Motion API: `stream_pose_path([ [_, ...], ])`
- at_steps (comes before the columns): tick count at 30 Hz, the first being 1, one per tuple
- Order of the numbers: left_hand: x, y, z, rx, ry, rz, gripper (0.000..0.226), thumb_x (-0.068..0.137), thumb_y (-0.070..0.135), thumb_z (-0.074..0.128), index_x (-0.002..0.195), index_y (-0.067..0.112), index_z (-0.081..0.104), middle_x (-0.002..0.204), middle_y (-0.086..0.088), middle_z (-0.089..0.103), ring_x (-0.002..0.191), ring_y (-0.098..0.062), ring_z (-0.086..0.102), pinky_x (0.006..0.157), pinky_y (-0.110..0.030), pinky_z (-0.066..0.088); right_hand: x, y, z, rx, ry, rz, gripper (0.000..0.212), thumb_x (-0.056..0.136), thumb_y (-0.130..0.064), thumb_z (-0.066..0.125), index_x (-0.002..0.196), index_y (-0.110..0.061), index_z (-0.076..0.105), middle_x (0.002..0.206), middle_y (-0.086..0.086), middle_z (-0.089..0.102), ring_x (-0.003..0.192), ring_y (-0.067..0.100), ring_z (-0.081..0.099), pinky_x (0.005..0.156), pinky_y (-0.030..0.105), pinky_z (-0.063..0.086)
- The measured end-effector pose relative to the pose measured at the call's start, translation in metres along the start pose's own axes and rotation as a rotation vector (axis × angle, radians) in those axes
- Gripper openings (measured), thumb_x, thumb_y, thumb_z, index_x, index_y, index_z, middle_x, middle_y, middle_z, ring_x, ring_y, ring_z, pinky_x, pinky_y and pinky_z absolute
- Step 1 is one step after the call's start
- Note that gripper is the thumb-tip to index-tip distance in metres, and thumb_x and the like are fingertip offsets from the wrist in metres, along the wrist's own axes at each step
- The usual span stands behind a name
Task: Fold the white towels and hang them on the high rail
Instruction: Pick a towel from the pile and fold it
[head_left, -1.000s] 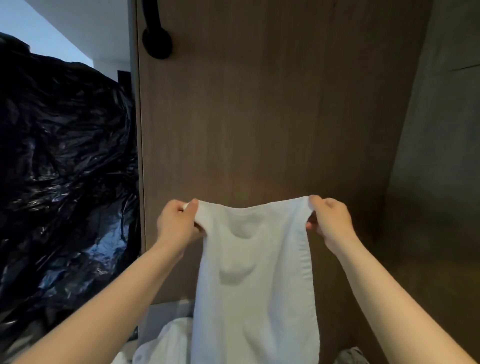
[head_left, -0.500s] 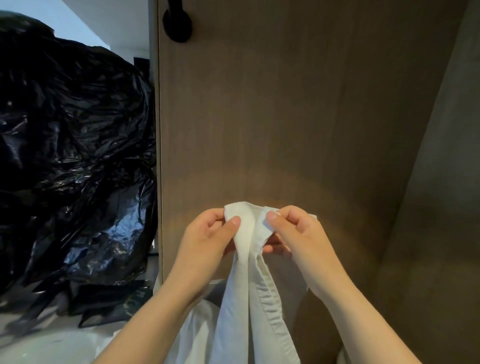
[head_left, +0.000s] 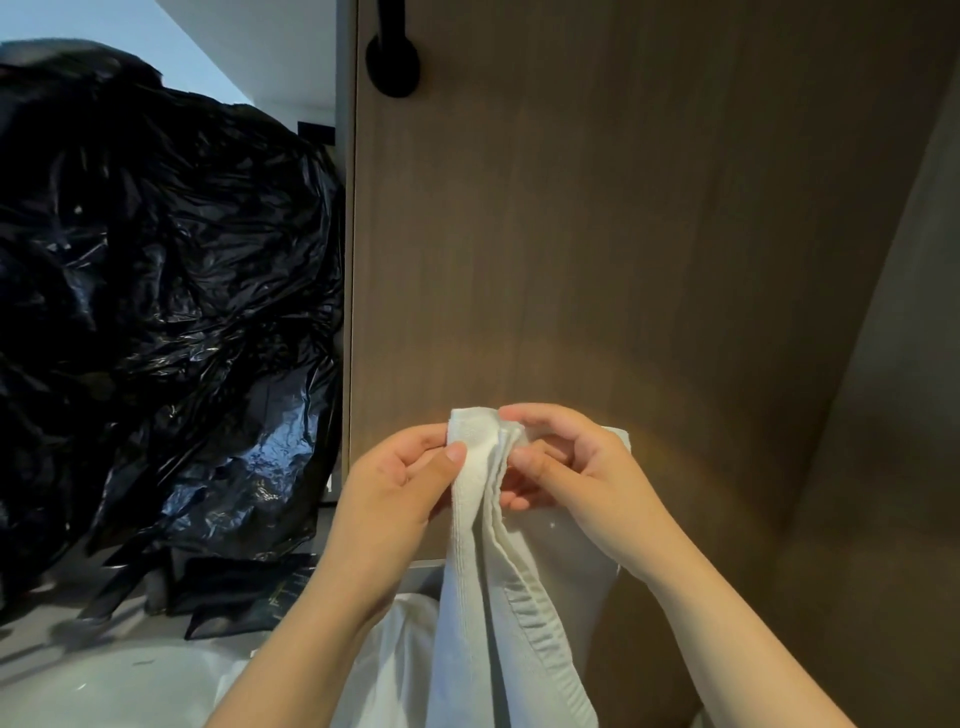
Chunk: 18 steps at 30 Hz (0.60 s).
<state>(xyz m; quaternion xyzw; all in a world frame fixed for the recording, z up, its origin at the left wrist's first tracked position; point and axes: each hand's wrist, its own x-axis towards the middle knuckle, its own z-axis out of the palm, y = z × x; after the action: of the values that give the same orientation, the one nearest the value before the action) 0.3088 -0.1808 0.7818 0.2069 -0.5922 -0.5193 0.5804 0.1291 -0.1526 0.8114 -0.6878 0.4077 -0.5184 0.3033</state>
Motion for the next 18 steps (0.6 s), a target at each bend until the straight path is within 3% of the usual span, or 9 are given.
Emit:
stream_pose_path([
  [3, -0.006, 0.003, 0.003, 0.008, -0.03, 0.023, 0.022, 0.093, 0.01, 0.056, 0.111, 0.006, 0.067, 0.096, -0.014, 0.075, 0.088, -0.028, 0.073, 0.073, -0.024, 0.057, 0.003, 0.001, 0.003, 0.014, 0.06, 0.013, 0.017, 0.085, -0.021, 0.072, 0.1, -0.013, 0.067, 0.071, 0.01, 0.072, 0.056, 0.017, 0.067, 0.056, 0.02, 0.055],
  [7, -0.007, 0.005, 0.005, 0.107, -0.001, 0.052, 0.02, 0.093, 0.011, 0.056, 0.109, 0.011, 0.069, 0.096, -0.008, 0.076, 0.091, -0.024, 0.072, 0.078, -0.029, 0.059, 0.003, 0.003, 0.006, -0.074, 0.187, -0.064, 0.017, 0.08, -0.031, 0.077, 0.079, -0.018, 0.066, 0.057, 0.006, 0.064, 0.046, 0.013, 0.058, 0.047, 0.017, 0.048],
  [12, -0.003, 0.009, 0.006, 0.244, 0.012, 0.096, 0.02, 0.094, 0.019, 0.058, 0.108, 0.021, 0.071, 0.097, 0.0, 0.076, 0.093, -0.018, 0.072, 0.087, -0.042, 0.056, 0.008, 0.0, 0.008, -0.135, 0.25, -0.11, 0.022, 0.08, -0.033, 0.078, 0.077, -0.015, 0.066, 0.055, 0.006, 0.063, 0.045, 0.015, 0.058, 0.046, 0.017, 0.048],
  [15, -0.004, 0.011, 0.005, 0.251, -0.01, 0.098, 0.022, 0.092, 0.024, 0.059, 0.111, 0.021, 0.07, 0.099, 0.002, 0.075, 0.096, -0.015, 0.071, 0.087, -0.035, 0.056, 0.011, -0.001, 0.009, -0.147, 0.24, -0.098, 0.024, 0.079, -0.035, 0.078, 0.077, -0.015, 0.065, 0.055, 0.005, 0.063, 0.044, 0.014, 0.058, 0.046, 0.017, 0.049],
  [18, -0.003, 0.01, 0.004, 0.223, 0.025, 0.101, 0.024, 0.084, 0.011, 0.07, 0.107, 0.016, 0.07, 0.095, 0.0, 0.076, 0.092, -0.016, 0.072, 0.081, -0.027, 0.058, 0.014, -0.001, 0.012, -0.154, 0.231, -0.091, 0.023, 0.08, -0.034, 0.078, 0.077, -0.015, 0.066, 0.055, 0.003, 0.064, 0.044, 0.014, 0.058, 0.046, 0.017, 0.049],
])
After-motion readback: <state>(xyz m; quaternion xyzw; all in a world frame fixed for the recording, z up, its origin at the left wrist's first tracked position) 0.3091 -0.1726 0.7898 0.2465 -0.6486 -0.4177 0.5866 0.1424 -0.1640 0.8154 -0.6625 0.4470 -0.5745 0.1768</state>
